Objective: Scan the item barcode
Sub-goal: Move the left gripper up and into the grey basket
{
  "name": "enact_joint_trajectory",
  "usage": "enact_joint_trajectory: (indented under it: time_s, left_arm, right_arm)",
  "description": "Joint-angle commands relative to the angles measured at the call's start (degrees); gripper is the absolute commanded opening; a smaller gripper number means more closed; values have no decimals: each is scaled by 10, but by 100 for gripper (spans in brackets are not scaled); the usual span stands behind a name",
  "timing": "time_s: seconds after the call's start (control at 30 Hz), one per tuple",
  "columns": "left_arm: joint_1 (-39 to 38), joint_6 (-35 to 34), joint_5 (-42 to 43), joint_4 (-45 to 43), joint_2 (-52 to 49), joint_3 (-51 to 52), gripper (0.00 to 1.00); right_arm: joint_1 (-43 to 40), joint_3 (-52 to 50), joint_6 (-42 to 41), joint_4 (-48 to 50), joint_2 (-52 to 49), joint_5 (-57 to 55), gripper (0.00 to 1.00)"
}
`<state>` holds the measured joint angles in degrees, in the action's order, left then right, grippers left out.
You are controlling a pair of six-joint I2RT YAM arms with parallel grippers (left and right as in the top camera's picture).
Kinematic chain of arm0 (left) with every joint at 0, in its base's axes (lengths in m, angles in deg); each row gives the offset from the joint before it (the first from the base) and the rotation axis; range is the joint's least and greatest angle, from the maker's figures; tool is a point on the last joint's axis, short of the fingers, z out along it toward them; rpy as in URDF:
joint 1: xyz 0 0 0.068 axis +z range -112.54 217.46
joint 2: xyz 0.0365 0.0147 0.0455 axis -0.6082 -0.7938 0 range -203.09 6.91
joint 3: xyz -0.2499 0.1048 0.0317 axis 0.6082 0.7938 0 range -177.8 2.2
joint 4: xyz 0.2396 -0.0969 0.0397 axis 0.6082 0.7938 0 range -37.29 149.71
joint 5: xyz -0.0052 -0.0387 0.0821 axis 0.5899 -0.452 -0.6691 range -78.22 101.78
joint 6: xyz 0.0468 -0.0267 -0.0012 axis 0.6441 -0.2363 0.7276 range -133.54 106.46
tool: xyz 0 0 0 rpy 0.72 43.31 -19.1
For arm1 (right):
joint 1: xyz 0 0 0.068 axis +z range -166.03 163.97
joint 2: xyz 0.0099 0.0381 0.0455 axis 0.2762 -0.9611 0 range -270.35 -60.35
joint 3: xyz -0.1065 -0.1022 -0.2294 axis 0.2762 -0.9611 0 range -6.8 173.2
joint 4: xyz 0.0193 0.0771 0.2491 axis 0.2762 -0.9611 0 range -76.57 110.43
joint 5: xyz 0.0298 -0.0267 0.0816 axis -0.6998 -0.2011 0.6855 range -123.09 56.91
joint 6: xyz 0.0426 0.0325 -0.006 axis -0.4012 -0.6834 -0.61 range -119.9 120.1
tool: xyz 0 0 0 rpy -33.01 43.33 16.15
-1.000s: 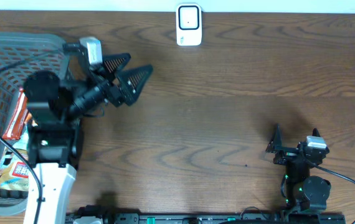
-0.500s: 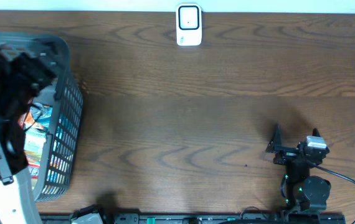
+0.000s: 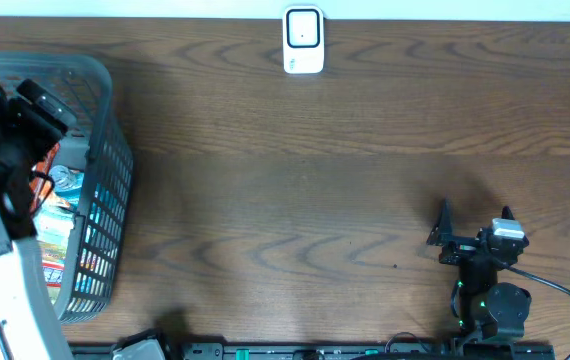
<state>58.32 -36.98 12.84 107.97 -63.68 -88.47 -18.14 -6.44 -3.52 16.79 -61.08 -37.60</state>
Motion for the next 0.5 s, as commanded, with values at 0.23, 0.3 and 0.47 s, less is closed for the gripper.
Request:
enact_joint_trajectory:
  time_s: [0.23, 0.3, 0.47]
  left_arm:
    - [94, -294, -77, 176, -145, 6, 98]
    - [94, -294, -77, 184, -171, 6, 98]
    - [92, -304, -51, 189, -229, 6, 98]
  right_arm:
    - [3, 0, 7, -2, 2, -5, 99]
    - [3, 0, 7, -2, 2, -5, 99]
    - [3, 0, 7, -2, 1, -5, 99]
